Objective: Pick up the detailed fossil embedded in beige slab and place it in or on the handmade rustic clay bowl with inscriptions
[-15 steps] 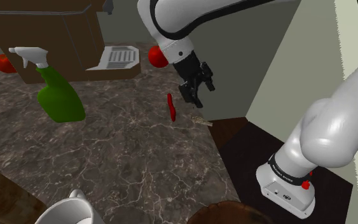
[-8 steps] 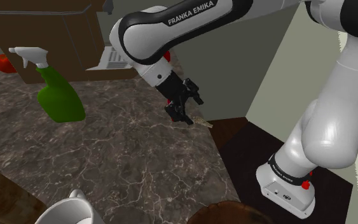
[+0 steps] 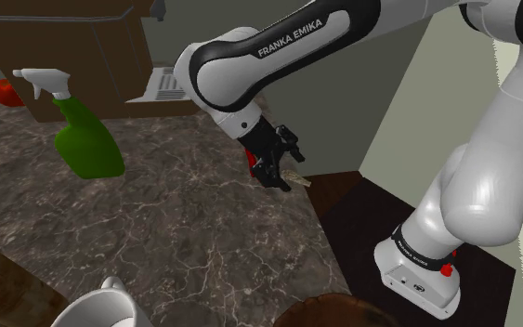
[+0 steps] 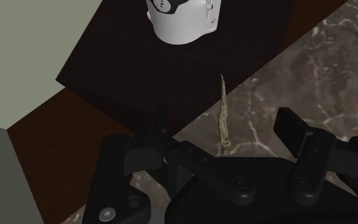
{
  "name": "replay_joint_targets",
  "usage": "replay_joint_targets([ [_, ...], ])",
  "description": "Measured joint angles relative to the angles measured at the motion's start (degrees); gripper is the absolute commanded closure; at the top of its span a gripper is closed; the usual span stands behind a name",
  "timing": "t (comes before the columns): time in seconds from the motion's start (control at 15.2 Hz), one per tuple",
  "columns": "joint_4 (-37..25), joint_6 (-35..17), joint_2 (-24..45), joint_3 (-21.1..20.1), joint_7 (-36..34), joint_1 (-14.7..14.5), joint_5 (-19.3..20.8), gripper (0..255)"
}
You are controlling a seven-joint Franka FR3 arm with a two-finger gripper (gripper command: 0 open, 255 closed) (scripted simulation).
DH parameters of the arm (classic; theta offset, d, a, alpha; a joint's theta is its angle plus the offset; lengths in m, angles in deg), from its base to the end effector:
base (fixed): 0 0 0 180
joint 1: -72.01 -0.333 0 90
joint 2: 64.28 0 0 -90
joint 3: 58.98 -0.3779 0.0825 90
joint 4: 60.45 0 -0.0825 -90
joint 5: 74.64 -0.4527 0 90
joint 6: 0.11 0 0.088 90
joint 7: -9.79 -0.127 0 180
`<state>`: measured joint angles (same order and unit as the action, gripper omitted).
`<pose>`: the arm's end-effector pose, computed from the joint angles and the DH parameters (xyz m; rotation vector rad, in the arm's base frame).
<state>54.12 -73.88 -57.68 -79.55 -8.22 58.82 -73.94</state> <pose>0.4361 0.2853 0.3881 2.5889 0.3806 -1.0390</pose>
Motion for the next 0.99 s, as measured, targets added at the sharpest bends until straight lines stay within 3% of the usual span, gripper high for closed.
replay_joint_targets([
  [0.26, 0.1, -0.1, 0.0, 0.0, 0.0, 0.0, 0.0, 0],
  [0.33, 0.1, -0.1, 0.0, 0.0, 0.0, 0.0, 0.0, 255],
  [0.99, 0.1, -0.1, -0.1, 0.0, 0.0, 0.0, 0.0, 255],
])
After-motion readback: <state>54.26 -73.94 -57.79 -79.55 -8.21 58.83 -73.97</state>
